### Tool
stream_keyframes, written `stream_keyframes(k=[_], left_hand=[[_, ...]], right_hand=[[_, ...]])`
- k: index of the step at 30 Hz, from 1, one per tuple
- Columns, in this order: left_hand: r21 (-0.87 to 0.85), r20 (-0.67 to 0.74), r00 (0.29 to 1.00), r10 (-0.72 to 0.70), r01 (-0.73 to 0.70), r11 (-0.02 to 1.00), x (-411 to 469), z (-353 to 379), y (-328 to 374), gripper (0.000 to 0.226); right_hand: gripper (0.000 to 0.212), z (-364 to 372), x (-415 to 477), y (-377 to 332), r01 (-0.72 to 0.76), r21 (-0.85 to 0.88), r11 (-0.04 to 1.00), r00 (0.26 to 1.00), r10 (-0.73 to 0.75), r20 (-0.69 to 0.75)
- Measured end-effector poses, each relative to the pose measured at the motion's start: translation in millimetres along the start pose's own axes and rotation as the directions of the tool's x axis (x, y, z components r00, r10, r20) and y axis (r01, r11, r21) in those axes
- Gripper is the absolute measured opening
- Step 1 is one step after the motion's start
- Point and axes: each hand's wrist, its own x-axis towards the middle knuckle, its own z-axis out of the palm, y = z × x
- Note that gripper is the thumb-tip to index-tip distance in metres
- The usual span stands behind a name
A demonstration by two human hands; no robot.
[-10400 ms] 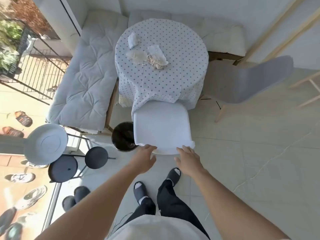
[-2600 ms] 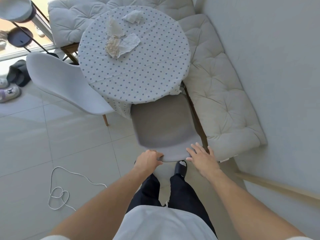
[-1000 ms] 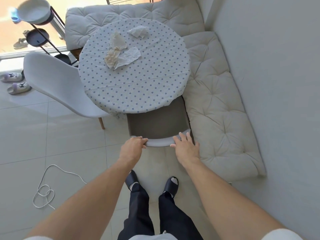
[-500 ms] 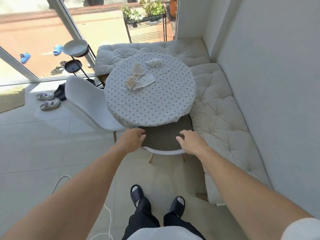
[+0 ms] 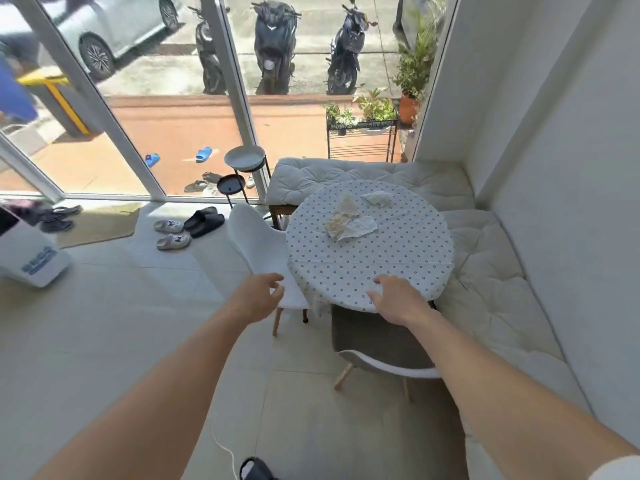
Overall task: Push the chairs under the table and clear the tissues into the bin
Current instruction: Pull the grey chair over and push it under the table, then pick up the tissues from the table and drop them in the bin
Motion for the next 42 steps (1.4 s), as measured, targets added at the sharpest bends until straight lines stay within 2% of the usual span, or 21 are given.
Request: stream_keyframes(k=[10,19,29,33,38,42], left_hand=[[-0.062,-0.145,0.989,-0.022,0.013,0.998,19,-139,-152,0.044],[-0.091,-0.167,0.985,-0.042,0.027,0.995,38,-213,-268,0.045],[-0.06,-0.116,0.993,0.0,-0.007,0.998,121,-259,-309,0.045],[-0.033,-0.066,0.998,0.023,-0.025,0.999,174,-273,-310,0.042],[0.024,-0.005,0.999,0.044,-0.043,0.999,245,-292,-309,0.04],[0.035,0.012,0.997,0.071,-0.071,0.997,317,-310,-303,0.041]], right_hand=[[0.055,-3,49,-174,0.036,0.016,0.999,0.995,-0.035,-0.089],[0.052,22,94,-288,0.044,0.016,0.999,0.992,-0.042,-0.119],[0.054,37,179,-323,-0.032,0.029,0.999,0.996,0.034,-0.081],[0.053,43,225,-324,-0.083,0.015,0.996,0.995,0.083,-0.057],[0.054,45,284,-320,-0.175,0.078,0.982,0.985,0.175,0.001],[0.052,29,324,-318,-0.221,0.127,0.967,0.974,0.224,-0.013]])
